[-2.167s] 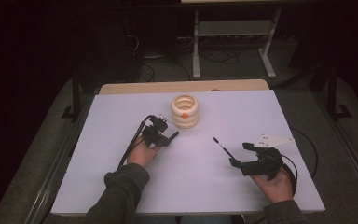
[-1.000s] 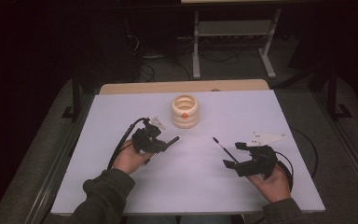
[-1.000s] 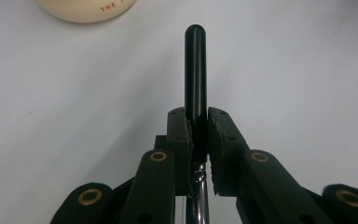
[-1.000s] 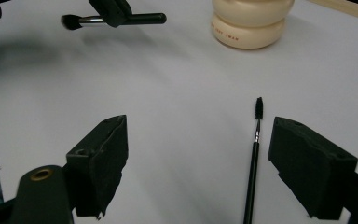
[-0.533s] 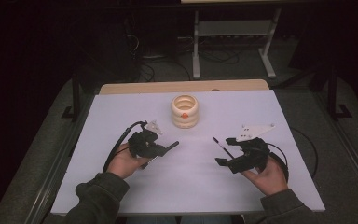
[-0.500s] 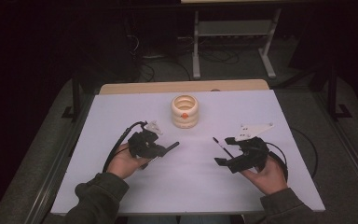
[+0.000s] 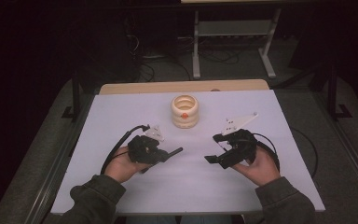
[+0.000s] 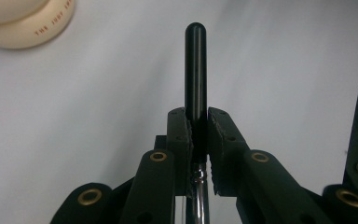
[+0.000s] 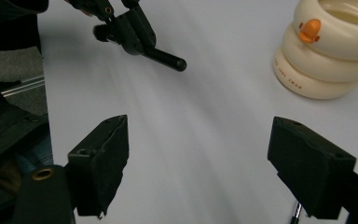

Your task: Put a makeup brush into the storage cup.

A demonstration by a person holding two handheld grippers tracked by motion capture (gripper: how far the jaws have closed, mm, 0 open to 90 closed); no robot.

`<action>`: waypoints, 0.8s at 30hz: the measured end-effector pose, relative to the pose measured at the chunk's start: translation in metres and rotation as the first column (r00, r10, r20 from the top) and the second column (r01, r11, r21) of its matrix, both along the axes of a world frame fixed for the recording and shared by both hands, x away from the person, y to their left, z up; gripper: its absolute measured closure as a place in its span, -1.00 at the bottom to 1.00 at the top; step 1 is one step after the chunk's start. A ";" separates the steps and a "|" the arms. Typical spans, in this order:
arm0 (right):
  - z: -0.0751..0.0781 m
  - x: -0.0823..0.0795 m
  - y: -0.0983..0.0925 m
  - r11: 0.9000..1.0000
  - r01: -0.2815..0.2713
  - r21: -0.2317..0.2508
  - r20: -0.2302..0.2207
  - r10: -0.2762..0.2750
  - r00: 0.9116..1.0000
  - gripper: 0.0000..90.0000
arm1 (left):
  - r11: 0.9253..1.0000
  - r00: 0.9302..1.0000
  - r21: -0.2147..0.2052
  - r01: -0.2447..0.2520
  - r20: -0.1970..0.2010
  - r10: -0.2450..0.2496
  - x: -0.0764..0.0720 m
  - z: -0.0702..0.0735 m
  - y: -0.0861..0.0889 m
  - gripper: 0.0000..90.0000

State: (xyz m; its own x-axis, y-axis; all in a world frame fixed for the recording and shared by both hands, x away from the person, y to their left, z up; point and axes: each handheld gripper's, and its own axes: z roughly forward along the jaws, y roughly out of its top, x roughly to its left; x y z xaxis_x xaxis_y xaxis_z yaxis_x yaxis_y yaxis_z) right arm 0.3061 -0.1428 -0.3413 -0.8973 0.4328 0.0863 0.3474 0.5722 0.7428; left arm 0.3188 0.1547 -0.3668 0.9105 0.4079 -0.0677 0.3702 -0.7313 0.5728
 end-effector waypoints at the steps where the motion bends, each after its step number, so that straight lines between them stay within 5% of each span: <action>1: 0.000 0.001 0.001 1.000 -0.003 -0.003 0.005 0.003 1.000 -0.56 | 1.000 1.000 0.002 0.005 -0.001 -0.005 0.001 -0.001 0.001 0.77; 7: 0.002 0.005 0.013 0.998 -0.049 -0.026 0.006 0.049 0.999 -0.52 | 0.998 0.998 -0.009 0.055 0.010 -0.055 -0.005 0.000 -0.005 0.77; 16: -0.004 0.007 0.032 0.989 -0.133 -0.057 -0.027 0.131 0.991 -0.36 | 0.986 0.985 0.025 0.166 0.043 -0.166 -0.019 0.000 -0.021 0.77; 21: -0.010 0.006 0.041 0.977 -0.195 -0.089 -0.048 0.191 0.980 -0.19 | 0.974 0.973 0.028 0.223 0.050 -0.224 -0.026 0.001 -0.029 0.77; 24: -0.013 0.006 0.046 0.963 -0.253 -0.092 -0.061 0.248 0.967 0.00 | 0.967 0.966 0.030 0.253 0.046 -0.254 -0.029 0.002 -0.035 0.78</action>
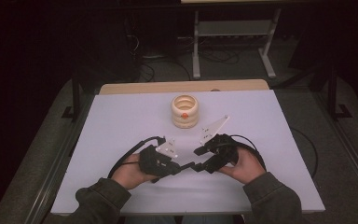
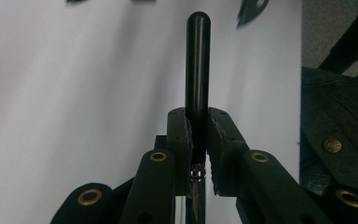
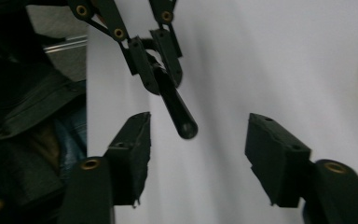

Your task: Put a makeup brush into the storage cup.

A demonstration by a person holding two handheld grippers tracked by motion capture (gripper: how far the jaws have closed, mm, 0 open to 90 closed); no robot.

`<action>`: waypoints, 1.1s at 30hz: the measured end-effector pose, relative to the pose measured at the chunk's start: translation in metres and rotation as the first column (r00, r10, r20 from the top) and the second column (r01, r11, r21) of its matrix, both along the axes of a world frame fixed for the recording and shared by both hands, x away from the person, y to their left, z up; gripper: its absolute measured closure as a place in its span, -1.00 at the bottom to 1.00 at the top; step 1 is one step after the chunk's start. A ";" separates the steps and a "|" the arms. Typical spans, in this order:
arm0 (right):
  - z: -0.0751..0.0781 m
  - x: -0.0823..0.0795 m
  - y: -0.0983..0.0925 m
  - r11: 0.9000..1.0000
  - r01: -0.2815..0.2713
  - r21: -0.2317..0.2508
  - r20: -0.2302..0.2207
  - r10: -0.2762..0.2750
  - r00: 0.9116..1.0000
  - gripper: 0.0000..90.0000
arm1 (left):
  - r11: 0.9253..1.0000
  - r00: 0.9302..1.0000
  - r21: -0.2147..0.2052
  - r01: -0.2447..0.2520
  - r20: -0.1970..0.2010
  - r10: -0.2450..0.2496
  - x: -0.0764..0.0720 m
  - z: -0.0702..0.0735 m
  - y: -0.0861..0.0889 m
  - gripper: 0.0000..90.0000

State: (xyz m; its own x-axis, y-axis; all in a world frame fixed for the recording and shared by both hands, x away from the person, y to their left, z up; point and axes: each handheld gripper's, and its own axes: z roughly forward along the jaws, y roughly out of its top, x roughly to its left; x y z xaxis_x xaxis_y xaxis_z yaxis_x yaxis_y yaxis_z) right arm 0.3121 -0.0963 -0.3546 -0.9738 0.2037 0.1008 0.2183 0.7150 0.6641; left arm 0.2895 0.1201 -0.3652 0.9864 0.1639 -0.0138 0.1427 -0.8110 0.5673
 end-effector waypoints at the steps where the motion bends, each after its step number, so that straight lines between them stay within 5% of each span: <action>1: -0.001 0.000 0.002 1.000 -0.019 -0.001 -0.011 0.019 1.000 0.07 | 1.000 1.000 0.003 0.015 0.001 -0.015 -0.001 0.001 -0.002 0.78; 10: -0.004 0.000 0.004 0.995 -0.103 -0.004 -0.061 0.102 0.993 0.68 | 0.999 0.999 -0.004 0.038 0.025 -0.038 -0.006 0.007 -0.008 0.78; 15: -0.004 -0.001 0.002 0.991 -0.131 0.018 -0.087 0.132 0.987 0.74 | 0.997 0.996 0.009 0.079 0.046 -0.079 -0.009 0.007 -0.008 0.77; 18: -0.005 -0.004 0.000 0.990 -0.141 0.026 -0.089 0.143 0.986 0.75 | 0.996 0.996 -0.014 0.086 0.018 -0.085 -0.010 0.006 -0.009 0.75; 21: -0.004 -0.007 -0.004 0.990 -0.136 0.030 -0.078 0.138 0.987 0.75 | 0.997 0.997 -0.025 0.077 0.003 -0.077 -0.008 0.003 -0.006 0.44; 25: -0.002 -0.010 -0.016 0.991 -0.114 0.075 -0.067 0.119 0.991 0.75 | 0.998 0.998 -0.017 0.066 -0.017 -0.067 -0.007 -0.005 0.001 0.28; 33: -0.007 -0.012 -0.024 0.987 -0.117 0.109 -0.070 0.125 0.990 0.73 | 0.992 0.992 0.017 0.122 -0.037 -0.122 -0.003 -0.006 0.007 0.69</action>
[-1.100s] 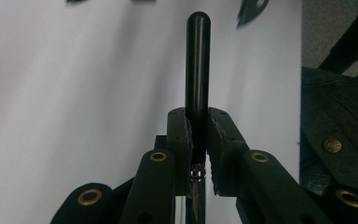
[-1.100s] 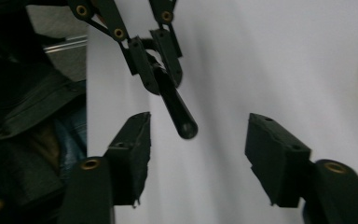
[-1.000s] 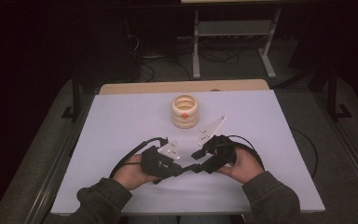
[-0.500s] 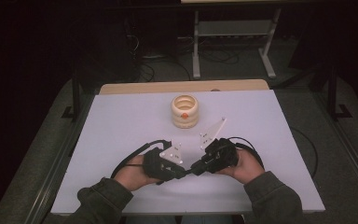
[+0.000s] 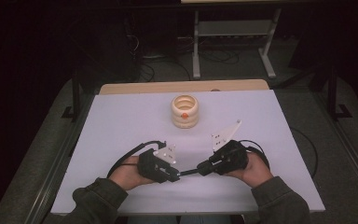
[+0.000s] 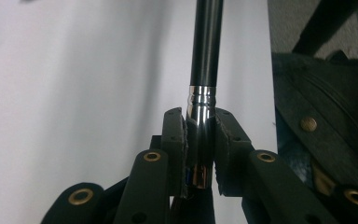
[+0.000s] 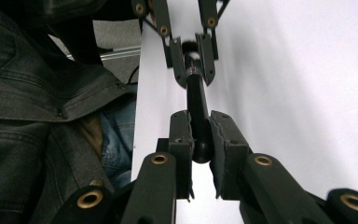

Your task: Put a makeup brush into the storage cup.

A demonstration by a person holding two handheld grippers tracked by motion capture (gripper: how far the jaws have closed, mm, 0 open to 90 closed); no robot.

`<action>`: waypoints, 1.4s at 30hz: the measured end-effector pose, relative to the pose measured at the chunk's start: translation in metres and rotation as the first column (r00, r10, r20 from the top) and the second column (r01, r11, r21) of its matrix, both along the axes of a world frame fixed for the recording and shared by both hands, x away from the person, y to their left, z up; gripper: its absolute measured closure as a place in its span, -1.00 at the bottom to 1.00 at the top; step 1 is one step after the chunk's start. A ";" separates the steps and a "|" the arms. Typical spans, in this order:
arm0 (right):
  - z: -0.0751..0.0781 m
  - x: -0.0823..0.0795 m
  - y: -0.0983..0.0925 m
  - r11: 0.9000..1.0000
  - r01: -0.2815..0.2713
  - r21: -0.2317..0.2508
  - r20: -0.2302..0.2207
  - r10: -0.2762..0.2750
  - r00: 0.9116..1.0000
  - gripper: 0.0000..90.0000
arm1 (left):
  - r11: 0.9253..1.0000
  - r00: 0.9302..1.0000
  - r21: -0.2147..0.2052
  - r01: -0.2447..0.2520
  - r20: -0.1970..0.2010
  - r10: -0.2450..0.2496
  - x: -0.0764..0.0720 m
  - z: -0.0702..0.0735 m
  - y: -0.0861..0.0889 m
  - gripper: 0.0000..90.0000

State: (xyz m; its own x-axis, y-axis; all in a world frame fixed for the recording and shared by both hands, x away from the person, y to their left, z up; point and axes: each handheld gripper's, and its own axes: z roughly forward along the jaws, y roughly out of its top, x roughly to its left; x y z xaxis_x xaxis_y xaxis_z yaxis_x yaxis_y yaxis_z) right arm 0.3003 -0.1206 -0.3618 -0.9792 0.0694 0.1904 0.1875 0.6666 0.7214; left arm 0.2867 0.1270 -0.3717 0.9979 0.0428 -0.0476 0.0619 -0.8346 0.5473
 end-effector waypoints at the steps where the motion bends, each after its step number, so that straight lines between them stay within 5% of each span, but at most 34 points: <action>1: -0.002 0.000 0.001 1.000 0.003 -0.018 -0.007 -0.004 1.000 0.68 | 1.000 1.000 0.004 -0.003 -0.001 0.003 -0.001 0.000 -0.001 0.70; 2: -0.003 0.000 0.003 0.999 0.015 -0.044 0.017 -0.014 1.000 0.49 | 1.000 1.000 0.021 0.004 0.005 -0.004 -0.002 0.001 -0.002 0.71; 6: -0.002 -0.001 0.017 0.992 0.002 -0.127 0.035 0.002 0.999 0.37 | 0.993 0.999 0.112 0.022 0.045 -0.027 -0.005 0.002 -0.010 0.71; 12: -0.012 -0.006 0.039 0.970 -0.058 -0.234 0.031 0.068 0.997 0.71 | 0.992 0.997 0.118 0.045 0.059 -0.052 -0.010 0.004 -0.013 0.71; 17: -0.018 -0.008 0.036 0.977 -0.064 -0.206 0.028 0.071 0.997 0.74 | 0.997 0.999 0.068 0.029 0.040 -0.031 -0.008 0.004 -0.007 0.67; 20: -0.020 -0.011 0.028 0.983 -0.039 -0.182 0.035 0.046 0.998 0.75 | 0.999 0.999 -0.004 -0.035 0.002 0.035 -0.005 0.003 0.004 0.38; 26: -0.025 -0.015 0.007 0.994 0.003 -0.107 0.019 -0.001 1.000 0.75 | 0.987 0.991 -0.114 -0.110 -0.088 0.100 0.001 -0.004 0.028 0.13; 29: -0.025 -0.016 0.007 0.996 0.002 -0.089 0.028 0.000 1.000 0.75 | 0.987 0.991 -0.116 -0.107 -0.093 0.096 0.001 -0.006 0.026 0.07; 35: -0.024 -0.016 0.016 0.997 -0.026 -0.078 0.065 0.031 0.997 0.75 | 0.992 0.994 -0.106 -0.071 -0.095 0.061 0.001 -0.007 0.016 0.20; 39: -0.024 -0.012 0.018 0.999 -0.019 -0.034 0.081 0.021 0.997 0.74 | 0.992 0.994 -0.112 -0.060 -0.098 0.049 0.002 -0.006 0.018 0.58; 42: -0.026 -0.012 0.020 0.999 -0.025 -0.041 0.089 0.028 0.996 0.74 | 0.991 0.993 -0.118 -0.060 -0.112 0.047 0.003 -0.005 0.020 0.65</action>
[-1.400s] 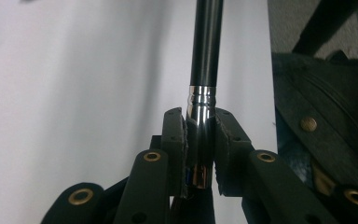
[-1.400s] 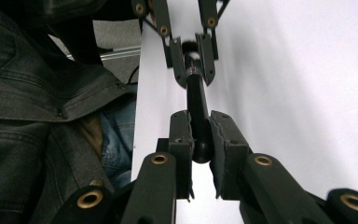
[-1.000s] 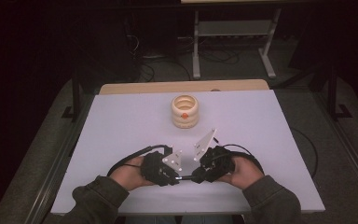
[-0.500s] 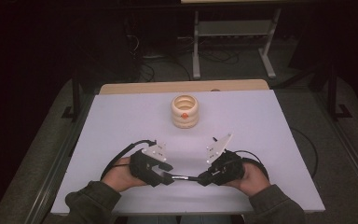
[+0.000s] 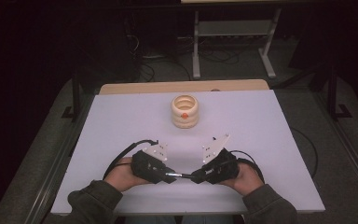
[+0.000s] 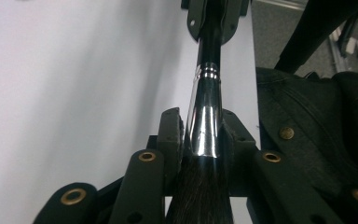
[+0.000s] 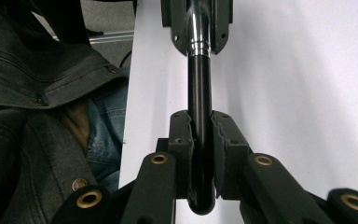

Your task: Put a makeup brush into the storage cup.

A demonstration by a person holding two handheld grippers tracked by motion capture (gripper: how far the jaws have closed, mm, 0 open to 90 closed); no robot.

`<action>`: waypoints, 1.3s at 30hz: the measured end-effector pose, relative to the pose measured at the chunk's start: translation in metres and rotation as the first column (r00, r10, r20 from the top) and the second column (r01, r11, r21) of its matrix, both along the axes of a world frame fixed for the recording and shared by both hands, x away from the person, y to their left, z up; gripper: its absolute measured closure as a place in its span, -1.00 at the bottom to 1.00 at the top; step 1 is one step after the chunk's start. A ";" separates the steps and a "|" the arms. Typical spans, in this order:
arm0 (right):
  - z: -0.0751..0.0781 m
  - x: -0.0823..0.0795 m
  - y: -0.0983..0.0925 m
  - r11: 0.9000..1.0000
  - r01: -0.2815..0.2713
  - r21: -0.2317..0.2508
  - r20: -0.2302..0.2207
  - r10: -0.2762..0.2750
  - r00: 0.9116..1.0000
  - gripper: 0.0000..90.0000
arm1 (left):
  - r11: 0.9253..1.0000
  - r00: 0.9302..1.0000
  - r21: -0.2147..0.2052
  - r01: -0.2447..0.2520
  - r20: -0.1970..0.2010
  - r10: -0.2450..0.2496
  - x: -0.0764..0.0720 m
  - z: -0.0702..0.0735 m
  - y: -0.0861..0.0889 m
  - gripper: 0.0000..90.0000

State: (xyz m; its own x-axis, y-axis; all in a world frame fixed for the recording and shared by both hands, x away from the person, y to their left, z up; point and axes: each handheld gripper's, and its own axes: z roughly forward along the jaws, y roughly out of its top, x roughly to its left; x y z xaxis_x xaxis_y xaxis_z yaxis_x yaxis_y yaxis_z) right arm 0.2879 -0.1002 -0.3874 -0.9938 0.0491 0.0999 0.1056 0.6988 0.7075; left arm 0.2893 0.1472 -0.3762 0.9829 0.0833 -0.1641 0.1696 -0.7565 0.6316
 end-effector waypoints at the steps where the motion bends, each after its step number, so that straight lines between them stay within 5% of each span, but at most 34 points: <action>1: 0.000 0.000 0.001 1.000 0.004 -0.004 -0.003 -0.004 1.000 0.73 | 1.000 1.000 0.002 0.006 -0.002 -0.006 0.000 0.000 0.000 0.66; 4: -0.001 0.001 0.003 1.000 0.018 -0.016 0.005 -0.018 1.000 0.67 | 1.000 1.000 0.011 0.008 0.000 -0.008 0.000 0.000 0.000 0.68; 9: 0.003 0.000 0.012 0.994 0.040 -0.103 0.014 -0.039 0.999 0.38 | 0.994 0.999 0.110 0.024 0.043 -0.029 -0.005 -0.001 -0.005 0.68; 18: -0.001 -0.007 0.028 0.977 0.019 -0.213 0.054 -0.008 0.999 0.71 | 0.993 0.998 0.110 0.033 0.056 -0.039 -0.006 0.000 -0.008 0.68; 21: -0.004 -0.008 0.027 0.981 0.004 -0.192 0.038 0.004 0.999 0.75 | 0.998 1.000 0.059 0.005 0.030 -0.006 -0.003 -0.001 -0.003 0.63; 25: -0.010 -0.007 0.012 0.991 0.056 -0.123 0.019 -0.054 0.998 0.75 | 0.999 0.998 -0.024 -0.049 -0.036 0.048 0.004 -0.003 0.011 0.29; 27: -0.010 -0.007 0.009 0.992 0.066 -0.105 0.013 -0.065 0.998 0.75 | 0.997 0.998 -0.039 -0.061 -0.033 0.060 0.005 -0.003 0.014 0.26; 29: -0.011 -0.005 -0.002 0.993 0.118 -0.002 -0.003 -0.118 0.993 0.75 | 0.994 0.995 -0.059 -0.089 -0.052 0.086 0.007 -0.003 0.017 0.22; 33: -0.010 -0.005 -0.002 0.982 0.172 0.079 -0.037 -0.170 0.985 0.75 | 0.986 0.991 -0.111 -0.126 -0.051 0.121 0.010 0.001 0.017 0.25; 39: -0.014 -0.004 0.006 0.973 0.193 0.123 -0.040 -0.190 0.981 0.75 | 0.966 0.983 -0.188 -0.178 -0.065 0.169 0.013 0.006 0.013 0.38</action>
